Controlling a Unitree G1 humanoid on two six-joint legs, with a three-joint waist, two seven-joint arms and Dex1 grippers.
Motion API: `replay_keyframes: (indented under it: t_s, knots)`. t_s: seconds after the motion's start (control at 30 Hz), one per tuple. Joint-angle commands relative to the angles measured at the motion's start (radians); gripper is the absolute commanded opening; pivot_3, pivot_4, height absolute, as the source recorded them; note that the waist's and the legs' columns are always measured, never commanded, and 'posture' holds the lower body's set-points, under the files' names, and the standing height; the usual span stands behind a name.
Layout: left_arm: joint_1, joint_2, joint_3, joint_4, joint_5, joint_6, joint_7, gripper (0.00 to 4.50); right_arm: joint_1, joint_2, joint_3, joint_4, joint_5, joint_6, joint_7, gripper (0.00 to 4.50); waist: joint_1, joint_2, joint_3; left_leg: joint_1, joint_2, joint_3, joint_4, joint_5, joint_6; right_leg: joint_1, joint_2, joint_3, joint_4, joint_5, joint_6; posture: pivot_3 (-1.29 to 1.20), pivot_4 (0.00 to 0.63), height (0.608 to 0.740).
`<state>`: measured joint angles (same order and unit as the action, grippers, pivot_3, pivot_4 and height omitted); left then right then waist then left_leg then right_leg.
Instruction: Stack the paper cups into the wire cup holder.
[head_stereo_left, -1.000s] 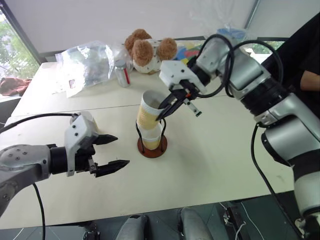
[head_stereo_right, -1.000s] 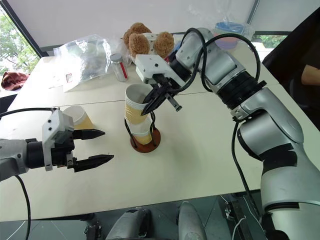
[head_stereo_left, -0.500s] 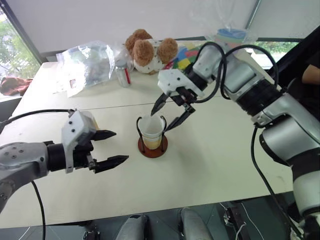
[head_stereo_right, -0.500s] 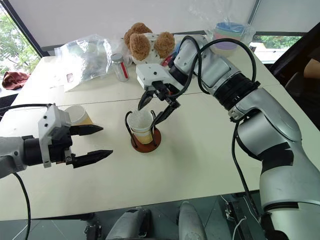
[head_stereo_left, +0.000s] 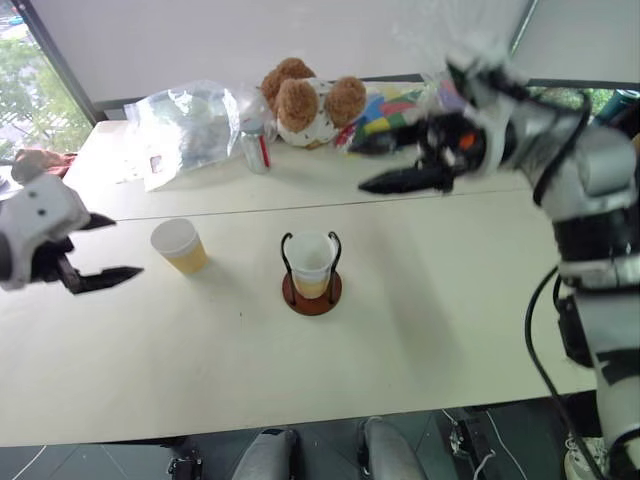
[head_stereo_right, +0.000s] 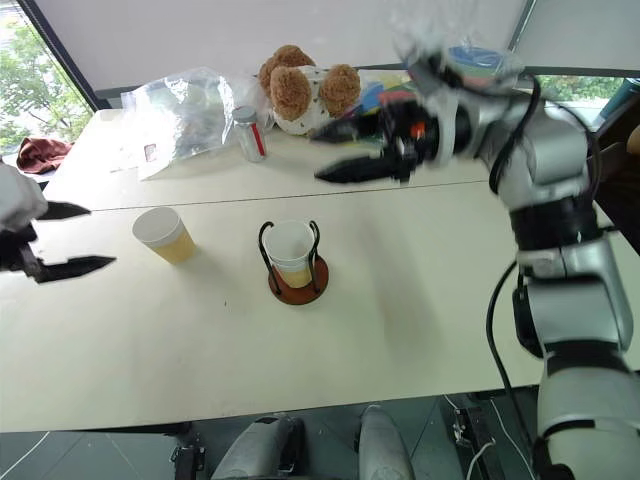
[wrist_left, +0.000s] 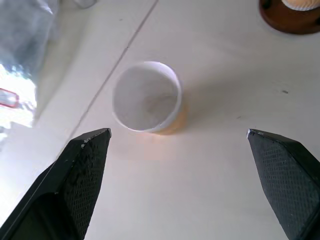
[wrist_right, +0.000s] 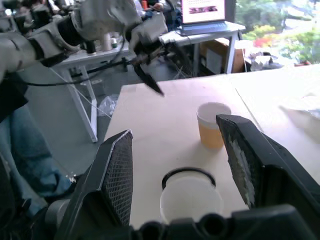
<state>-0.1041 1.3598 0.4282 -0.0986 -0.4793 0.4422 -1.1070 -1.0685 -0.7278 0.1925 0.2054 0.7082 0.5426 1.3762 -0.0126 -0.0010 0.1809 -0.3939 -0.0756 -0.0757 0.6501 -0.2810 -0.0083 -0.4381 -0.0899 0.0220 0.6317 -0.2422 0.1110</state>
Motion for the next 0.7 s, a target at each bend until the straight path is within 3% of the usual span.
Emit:
replay_keyframes:
  t_s: [0.03,0.23,0.7]
  knots:
    - [-0.134,-0.016,-0.135,0.162,0.096,-0.169,-0.069,4.50,0.032,0.029,-0.086,-0.072,-0.045,-0.009,-0.141,2.88,-0.002,0.000,0.000,0.000,0.000,0.001,0.000,0.000,0.000,0.000,0.000,0.000,0.000,0.001,-0.001,0.00,0.150,0.740]
    - [-0.338,-0.090,-0.333,0.324,0.223,-0.306,-0.153,4.50,0.135,0.010,-0.173,-0.184,-0.031,0.057,-0.215,2.88,-0.002,0.000,0.000,0.000,0.001,0.002,0.001,0.001,-0.001,-0.002,0.002,-0.001,0.003,0.001,-0.001,0.00,0.150,0.740]
    - [-0.601,-0.303,-0.554,0.609,0.419,-0.555,-0.276,4.50,0.282,-0.082,-0.281,-0.488,0.047,0.256,-0.338,2.88,-0.001,-0.001,-0.001,-0.010,0.001,0.004,0.018,-0.003,0.006,-0.005,0.002,-0.004,0.007,0.002,0.000,0.00,0.150,0.740]
